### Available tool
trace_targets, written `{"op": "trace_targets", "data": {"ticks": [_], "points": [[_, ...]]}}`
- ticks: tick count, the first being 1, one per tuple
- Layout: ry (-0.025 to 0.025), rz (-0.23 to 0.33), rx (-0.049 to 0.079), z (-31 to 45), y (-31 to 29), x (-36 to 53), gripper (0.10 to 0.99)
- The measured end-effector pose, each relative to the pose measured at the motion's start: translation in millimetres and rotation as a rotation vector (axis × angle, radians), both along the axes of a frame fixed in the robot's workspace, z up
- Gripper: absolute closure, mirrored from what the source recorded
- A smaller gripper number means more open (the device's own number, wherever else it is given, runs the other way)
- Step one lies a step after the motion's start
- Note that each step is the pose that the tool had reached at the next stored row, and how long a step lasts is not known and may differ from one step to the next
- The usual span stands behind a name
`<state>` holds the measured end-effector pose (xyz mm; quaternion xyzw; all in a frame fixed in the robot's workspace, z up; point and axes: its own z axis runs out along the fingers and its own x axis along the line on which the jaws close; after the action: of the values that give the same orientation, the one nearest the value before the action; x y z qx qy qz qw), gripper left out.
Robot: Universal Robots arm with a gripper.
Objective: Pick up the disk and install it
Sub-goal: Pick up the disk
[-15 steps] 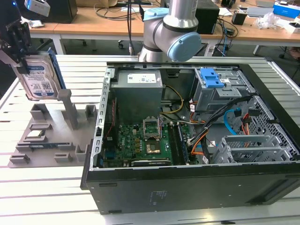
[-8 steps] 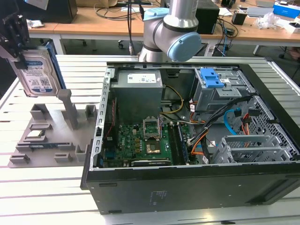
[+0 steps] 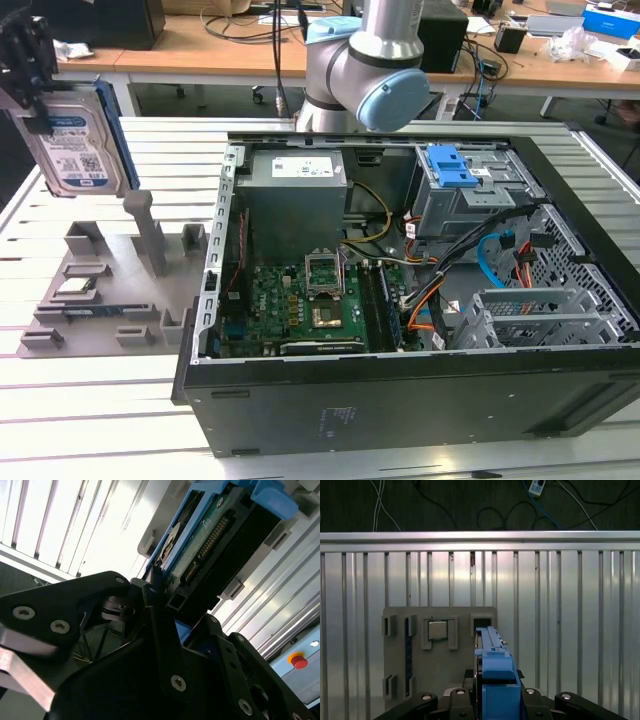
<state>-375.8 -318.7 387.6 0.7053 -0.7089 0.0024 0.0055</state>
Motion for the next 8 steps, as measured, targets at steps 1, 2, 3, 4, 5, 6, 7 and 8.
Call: {"op": "trace_targets", "data": {"ticks": [1, 2, 3, 4, 5, 6, 7, 8], "points": [[0.0, 0.0, 0.0, 2.3, 0.1, 0.0, 0.722], [0.0, 0.0, 0.0, 4.0, 0.1, 0.1, 0.722], [0.0001, 0.0, 0.0, 6.2, 0.1, 0.2, 0.722], [0.0002, 0.0, 0.0, 8.7, 0.2, 0.2, 0.722], [0.0003, 0.0, 0.0, 10.3, 0.2, 0.3, 0.722], [0.0002, 0.0, 0.0, 11.9, 0.3, 0.3, 0.722], [0.0002, 0.0, 0.0, 13.3, 0.3, 0.4, 0.722], [0.0003, 0.0, 0.0, 15.4, 0.3, 0.4, 0.722]]}}
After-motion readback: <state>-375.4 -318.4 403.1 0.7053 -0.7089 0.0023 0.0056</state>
